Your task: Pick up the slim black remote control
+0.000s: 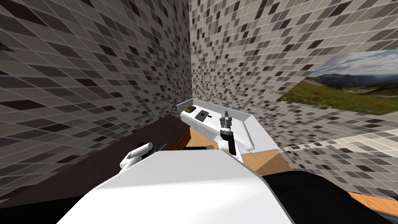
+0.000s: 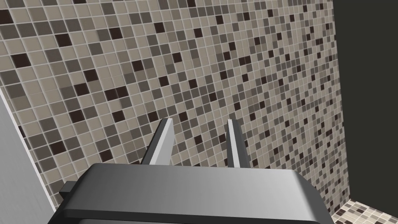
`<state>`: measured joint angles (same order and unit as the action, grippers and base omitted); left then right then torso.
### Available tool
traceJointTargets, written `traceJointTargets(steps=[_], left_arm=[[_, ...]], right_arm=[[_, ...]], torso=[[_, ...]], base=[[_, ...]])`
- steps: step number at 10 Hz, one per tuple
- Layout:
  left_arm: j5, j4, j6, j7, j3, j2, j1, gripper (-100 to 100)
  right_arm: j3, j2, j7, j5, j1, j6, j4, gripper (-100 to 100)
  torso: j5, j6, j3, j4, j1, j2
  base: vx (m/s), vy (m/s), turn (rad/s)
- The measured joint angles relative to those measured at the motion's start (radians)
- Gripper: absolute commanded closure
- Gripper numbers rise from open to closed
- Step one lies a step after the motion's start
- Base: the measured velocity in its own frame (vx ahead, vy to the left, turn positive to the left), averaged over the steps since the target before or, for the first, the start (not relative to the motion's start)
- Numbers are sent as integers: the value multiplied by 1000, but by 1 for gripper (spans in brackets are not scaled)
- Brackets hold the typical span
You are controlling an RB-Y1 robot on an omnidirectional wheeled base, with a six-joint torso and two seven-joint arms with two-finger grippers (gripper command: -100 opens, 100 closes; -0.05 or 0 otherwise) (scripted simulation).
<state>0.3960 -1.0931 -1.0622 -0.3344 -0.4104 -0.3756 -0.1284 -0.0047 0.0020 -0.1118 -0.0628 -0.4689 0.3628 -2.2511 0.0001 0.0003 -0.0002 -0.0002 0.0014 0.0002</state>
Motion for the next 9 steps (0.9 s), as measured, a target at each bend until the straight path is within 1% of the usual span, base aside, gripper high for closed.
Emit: traceJointTargets(steps=[3, 4, 5, 8, 9], left_arm=[[1, 1, -1, -1, 0, 1, -1, 100], [1, 1, -2, -1, 0, 1, -1, 0], [1, 1, -2, -1, 0, 1, -1, 100], [10, -51, -48, -9, -9, -15, -10, 100], [10, -54, -53, -10, -9, -15, -10, 0]], right_arm=[[0, 0, 0, 0, 0, 0, 0, 0], [0, 0, 0, 0, 0, 0, 0, 0], [0, 0, 0, 0, 0, 0, 0, 0], [0, 0, 0, 0, 0, 0, 0, 0], [0, 0, 0, 0, 0, 0, 0, 0]], torso=[[1, 1, 0, 0, 2, -1], [1, 1, 0, 0, 2, -1], [0, 1, 0, 0, 2, -1], [-1, 1, 1, 1, -1, 1], [0, 1, 1, 0, 0, 1]], base=[[0, 0, 0], [0, 0, 0], [-14, -17, -25], [-21, -26, -18], [0, 0, 0]])
